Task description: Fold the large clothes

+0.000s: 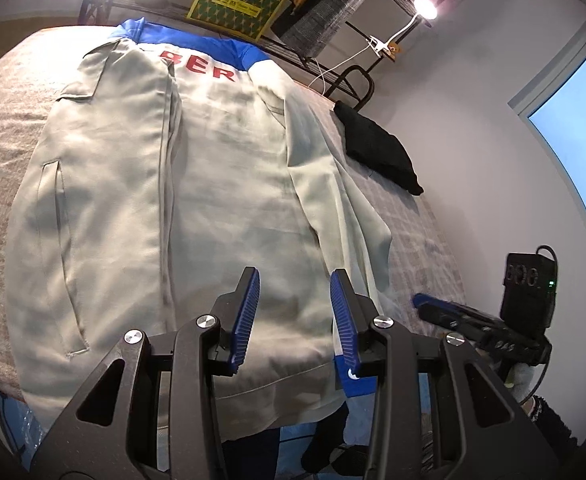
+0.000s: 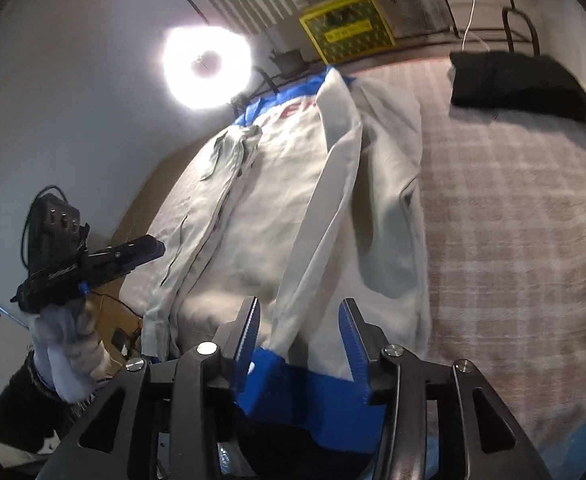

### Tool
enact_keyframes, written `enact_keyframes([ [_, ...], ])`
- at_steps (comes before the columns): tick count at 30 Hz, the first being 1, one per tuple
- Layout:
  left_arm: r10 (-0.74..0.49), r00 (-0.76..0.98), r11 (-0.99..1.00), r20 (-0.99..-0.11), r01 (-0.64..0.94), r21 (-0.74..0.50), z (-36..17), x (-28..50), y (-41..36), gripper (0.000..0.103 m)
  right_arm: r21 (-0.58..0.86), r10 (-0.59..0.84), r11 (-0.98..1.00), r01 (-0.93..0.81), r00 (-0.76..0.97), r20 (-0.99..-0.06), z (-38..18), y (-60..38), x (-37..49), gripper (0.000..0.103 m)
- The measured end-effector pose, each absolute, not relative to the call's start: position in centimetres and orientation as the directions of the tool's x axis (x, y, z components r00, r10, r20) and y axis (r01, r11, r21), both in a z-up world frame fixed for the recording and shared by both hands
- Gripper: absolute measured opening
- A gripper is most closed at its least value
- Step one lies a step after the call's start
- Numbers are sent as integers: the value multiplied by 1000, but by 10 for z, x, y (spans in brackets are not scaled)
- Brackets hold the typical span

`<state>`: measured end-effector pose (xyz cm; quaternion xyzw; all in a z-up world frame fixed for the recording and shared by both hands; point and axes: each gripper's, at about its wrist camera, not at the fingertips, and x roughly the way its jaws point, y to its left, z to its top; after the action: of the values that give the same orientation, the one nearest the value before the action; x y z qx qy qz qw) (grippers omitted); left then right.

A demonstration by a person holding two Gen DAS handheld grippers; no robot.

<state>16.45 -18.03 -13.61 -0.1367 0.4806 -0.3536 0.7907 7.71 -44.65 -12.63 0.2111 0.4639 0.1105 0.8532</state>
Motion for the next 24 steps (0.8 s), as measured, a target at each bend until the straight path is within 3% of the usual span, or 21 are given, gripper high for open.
enact_keyframes([
  [9, -704, 291, 705, -648, 394, -589, -134, 174, -179, 36, 215, 210, 976, -45, 480, -852, -148, -397, 120, 46],
  [10, -701, 294, 708, -649, 396, -585, -134, 175, -178, 36, 198, 197, 979, -48, 477, -857, -150, -395, 124, 37],
  [11, -699, 297, 710, -650, 396, -582, -134, 175, -177, 36, 188, 191, 981, -55, 473, -860, -153, -393, 128, 14],
  [14, -696, 305, 714, -650, 387, -583, -133, 176, -171, 36, 159, 171, 985, -66, 467, -867, -157, -386, 133, 1],
  [17, -688, 317, 724, -653, 368, -583, -135, 179, -163, 36, 107, 189, 976, -192, 484, -855, -147, -362, 124, 1],
  [19, -680, 317, 732, -661, 353, -583, -139, 181, -160, 36, -64, 131, 935, -348, 507, -852, -147, -329, 110, 1],
  [21, -673, 313, 738, -670, 338, -584, -143, 183, -160, 36, -148, 83, 903, -403, 501, -862, -155, -315, 103, 4],
  [23, -674, 302, 738, -675, 330, -589, -147, 184, -161, 36, -100, 95, 923, -372, 471, -877, -157, -322, 107, 25],
  [24, -674, 299, 737, -675, 331, -589, -148, 184, -162, 36, -44, 129, 937, -346, 462, -877, -154, -331, 109, 28],
])
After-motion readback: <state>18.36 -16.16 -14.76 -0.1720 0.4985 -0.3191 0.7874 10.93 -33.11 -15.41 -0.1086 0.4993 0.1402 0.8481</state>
